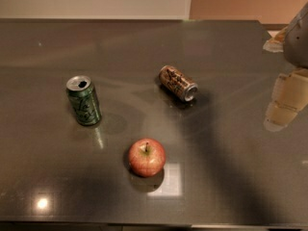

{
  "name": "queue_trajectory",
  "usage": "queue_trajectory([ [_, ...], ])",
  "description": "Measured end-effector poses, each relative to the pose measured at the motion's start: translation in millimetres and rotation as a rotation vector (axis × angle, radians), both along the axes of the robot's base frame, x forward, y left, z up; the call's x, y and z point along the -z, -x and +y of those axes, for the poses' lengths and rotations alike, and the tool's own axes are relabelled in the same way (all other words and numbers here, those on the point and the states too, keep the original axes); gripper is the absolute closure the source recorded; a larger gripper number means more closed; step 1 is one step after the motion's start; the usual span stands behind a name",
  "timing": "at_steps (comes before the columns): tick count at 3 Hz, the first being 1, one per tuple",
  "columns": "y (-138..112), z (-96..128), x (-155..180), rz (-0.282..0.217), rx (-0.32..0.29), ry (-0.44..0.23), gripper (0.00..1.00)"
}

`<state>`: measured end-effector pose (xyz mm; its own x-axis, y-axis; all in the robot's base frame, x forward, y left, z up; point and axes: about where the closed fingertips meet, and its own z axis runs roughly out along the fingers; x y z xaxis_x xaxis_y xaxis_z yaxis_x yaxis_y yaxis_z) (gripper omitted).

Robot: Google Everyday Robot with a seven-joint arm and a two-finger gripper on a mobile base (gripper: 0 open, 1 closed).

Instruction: Place orange can upright

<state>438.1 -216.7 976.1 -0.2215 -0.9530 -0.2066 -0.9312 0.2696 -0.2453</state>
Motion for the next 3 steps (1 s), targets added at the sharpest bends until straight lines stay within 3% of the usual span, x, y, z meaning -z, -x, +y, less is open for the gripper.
queue_trajectory([
  [2,-4.3,6.5,-3.9,0.013,0.004,0.003,0.0],
  [3,-22.5,29.2,-11.0,0.045,0.02,-0.009,0.0],
])
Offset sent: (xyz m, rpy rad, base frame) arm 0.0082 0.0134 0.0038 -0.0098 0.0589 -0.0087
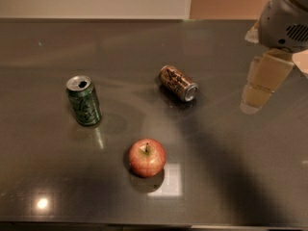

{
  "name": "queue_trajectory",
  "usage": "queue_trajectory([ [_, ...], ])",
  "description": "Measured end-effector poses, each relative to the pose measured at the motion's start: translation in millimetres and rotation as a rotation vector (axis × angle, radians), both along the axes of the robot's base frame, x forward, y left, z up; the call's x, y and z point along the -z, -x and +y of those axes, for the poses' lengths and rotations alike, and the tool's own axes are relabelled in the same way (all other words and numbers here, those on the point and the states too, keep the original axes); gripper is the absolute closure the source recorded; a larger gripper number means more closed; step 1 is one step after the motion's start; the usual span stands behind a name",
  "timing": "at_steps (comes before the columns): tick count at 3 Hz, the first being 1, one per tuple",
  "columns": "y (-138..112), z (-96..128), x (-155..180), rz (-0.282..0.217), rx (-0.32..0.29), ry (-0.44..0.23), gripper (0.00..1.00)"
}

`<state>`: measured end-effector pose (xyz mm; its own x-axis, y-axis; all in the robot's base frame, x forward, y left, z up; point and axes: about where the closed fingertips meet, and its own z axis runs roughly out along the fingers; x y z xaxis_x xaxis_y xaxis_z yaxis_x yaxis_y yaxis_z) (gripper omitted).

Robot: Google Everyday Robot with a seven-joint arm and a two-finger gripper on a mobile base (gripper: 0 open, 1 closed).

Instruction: Place orange can upright

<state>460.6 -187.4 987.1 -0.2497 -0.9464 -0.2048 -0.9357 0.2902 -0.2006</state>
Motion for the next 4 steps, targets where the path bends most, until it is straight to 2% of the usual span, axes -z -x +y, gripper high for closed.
queue_trajectory([
  [1,-35.8,32.0,-4.8,0.035,0.057,-0.015,0.0],
  [2,-71.4,62.8,-4.3,0.066,0.14,-0.062,0.0],
  [3,-95.9,82.4,9.5,0.108,0.238,-0.095,0.0],
  [4,-113.8,92.2,33.0,0.163,0.344,-0.109,0.0],
])
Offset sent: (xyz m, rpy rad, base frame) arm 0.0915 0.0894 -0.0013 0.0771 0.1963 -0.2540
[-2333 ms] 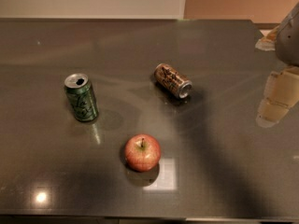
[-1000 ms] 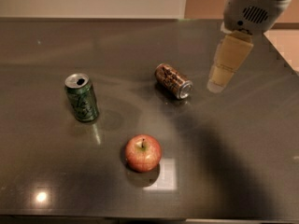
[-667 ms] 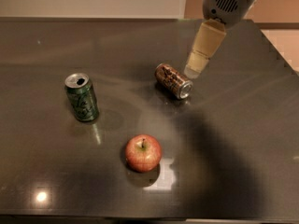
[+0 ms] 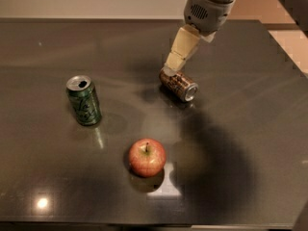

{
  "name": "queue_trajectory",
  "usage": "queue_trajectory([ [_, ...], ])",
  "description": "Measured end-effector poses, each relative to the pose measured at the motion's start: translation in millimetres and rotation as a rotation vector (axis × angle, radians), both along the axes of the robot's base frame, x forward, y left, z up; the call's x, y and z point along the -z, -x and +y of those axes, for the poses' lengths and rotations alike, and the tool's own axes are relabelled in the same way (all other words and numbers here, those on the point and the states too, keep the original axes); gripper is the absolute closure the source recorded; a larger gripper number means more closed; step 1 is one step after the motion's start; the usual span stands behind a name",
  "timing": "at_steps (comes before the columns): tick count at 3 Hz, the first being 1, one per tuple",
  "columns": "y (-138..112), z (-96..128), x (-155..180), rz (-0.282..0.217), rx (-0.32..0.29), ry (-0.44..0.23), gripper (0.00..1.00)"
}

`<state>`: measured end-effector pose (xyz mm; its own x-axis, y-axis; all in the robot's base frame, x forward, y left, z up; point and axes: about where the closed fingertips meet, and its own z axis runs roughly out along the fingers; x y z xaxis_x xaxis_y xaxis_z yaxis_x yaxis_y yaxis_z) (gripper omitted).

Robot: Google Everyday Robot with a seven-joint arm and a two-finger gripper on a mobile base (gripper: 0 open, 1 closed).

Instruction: Place orange can upright

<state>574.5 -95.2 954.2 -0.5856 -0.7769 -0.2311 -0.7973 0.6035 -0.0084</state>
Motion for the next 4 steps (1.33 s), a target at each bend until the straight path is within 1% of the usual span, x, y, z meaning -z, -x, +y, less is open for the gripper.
queue_trajectory([
  [1,-13.3,10.1,20.0,0.04,0.071,-0.008,0.0],
  [2,-28.9,19.2,37.2,0.077,0.126,-0.015,0.0],
  [3,-43.9,28.2,55.6,0.113,0.161,-0.011,0.0],
  [4,-56.5,33.9,77.0,0.15,0.182,0.013,0.0],
])
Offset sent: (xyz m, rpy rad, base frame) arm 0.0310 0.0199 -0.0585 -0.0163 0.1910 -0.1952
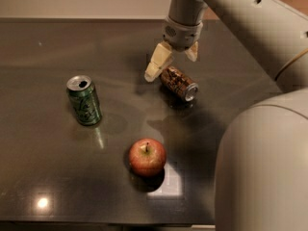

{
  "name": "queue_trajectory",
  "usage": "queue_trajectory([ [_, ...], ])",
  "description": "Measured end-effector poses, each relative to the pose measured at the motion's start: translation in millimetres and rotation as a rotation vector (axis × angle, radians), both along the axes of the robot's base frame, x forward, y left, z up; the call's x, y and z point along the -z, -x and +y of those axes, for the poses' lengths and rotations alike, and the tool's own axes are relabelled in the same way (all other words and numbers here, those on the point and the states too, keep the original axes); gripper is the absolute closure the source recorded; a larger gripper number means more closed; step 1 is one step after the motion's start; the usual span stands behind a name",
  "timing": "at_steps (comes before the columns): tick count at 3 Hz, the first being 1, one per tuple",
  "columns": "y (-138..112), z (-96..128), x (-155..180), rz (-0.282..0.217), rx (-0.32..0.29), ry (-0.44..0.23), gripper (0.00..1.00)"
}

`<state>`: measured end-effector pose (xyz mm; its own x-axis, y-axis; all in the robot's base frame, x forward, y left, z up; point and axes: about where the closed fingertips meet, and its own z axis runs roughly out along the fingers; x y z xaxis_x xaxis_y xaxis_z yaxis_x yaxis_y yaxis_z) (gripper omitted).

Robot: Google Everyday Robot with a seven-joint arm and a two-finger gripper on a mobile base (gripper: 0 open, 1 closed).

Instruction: Place orange can upright

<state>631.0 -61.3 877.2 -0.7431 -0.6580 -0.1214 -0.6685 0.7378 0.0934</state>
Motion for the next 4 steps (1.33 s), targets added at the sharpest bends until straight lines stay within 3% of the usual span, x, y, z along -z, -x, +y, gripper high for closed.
queue_trajectory([
  [1,-9.6,2.1,15.7,0.025,0.011,0.019,0.0],
  [2,-16.4,2.9,24.5,0.04,0.017,0.04,0.17],
  [4,-17.5,0.7,29.1,0.049,0.016,0.065,0.65],
])
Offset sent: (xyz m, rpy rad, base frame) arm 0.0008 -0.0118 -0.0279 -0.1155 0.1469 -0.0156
